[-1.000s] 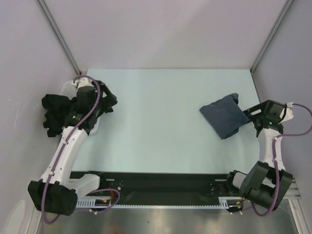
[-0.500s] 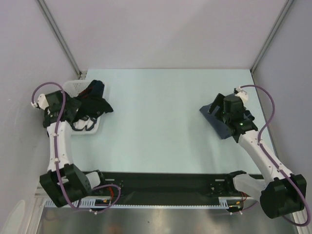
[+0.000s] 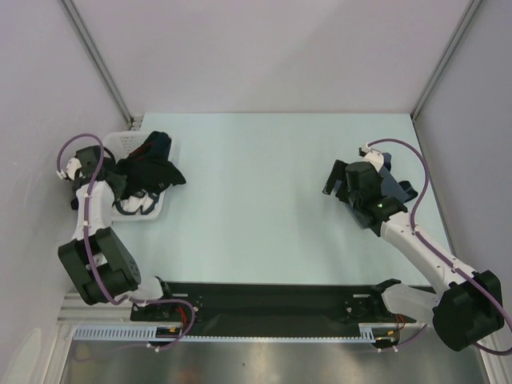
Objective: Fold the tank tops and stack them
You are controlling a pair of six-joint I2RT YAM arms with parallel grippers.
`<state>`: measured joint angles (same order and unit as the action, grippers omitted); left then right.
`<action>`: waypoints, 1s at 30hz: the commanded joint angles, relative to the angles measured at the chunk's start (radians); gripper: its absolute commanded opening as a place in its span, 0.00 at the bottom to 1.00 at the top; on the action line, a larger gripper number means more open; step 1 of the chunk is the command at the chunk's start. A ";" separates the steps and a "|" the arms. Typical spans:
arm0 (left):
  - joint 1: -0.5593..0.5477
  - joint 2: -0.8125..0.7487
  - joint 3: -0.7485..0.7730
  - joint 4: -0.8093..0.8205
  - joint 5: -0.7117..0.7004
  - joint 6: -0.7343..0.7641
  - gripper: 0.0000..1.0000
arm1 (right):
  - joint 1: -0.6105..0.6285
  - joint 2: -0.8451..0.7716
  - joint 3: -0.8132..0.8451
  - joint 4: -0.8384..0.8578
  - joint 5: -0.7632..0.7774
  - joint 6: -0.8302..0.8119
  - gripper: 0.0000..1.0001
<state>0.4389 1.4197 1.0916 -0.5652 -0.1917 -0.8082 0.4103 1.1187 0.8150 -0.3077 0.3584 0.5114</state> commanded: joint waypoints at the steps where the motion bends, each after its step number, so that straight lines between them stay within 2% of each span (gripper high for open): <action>1: -0.014 -0.065 -0.004 0.114 0.130 0.055 0.00 | 0.002 0.003 -0.007 0.042 0.040 -0.017 1.00; 2: -0.035 -0.094 -0.018 0.137 0.117 0.076 0.00 | 0.004 0.003 -0.010 0.041 0.037 -0.017 1.00; 5: -0.216 -0.243 0.016 0.145 0.010 0.144 0.01 | 0.004 0.004 -0.011 0.044 0.039 -0.017 1.00; 9: -0.359 -0.309 0.184 0.045 -0.031 0.173 0.00 | 0.004 0.004 -0.005 0.033 0.044 -0.022 1.00; 13: -0.486 -0.367 0.454 -0.073 0.072 0.149 0.00 | 0.004 -0.008 -0.007 0.024 0.051 -0.022 1.00; 17: -0.694 -0.435 0.593 -0.042 0.184 0.075 0.00 | 0.004 -0.013 -0.019 0.028 0.044 -0.010 1.00; 19: -0.733 -0.456 0.649 -0.007 0.265 0.049 0.00 | 0.004 -0.014 -0.020 0.033 0.028 -0.005 1.00; 22: -0.775 -0.437 0.682 0.042 0.394 -0.015 0.00 | 0.007 -0.014 -0.025 0.057 -0.036 -0.016 0.98; 24: -0.854 -0.407 0.708 0.054 0.422 -0.043 0.00 | 0.008 -0.025 -0.031 0.079 -0.108 -0.033 0.97; 25: -0.899 -0.403 0.706 0.068 0.379 -0.039 0.00 | 0.007 -0.031 -0.043 0.106 -0.136 -0.046 0.96; 26: -0.990 -0.397 0.693 0.070 0.335 -0.019 0.00 | 0.008 -0.037 -0.051 0.122 -0.191 -0.053 0.95; 28: -1.064 -0.395 0.639 0.102 0.244 0.001 0.00 | 0.010 -0.062 -0.068 0.171 -0.245 -0.060 0.91; 30: -1.111 -0.374 0.596 0.122 0.244 0.007 0.00 | 0.012 -0.089 -0.097 0.205 -0.340 -0.080 0.88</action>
<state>-0.6132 0.9764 1.7496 -0.4950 0.0994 -0.7959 0.4145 1.0809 0.7403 -0.2085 0.1680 0.4721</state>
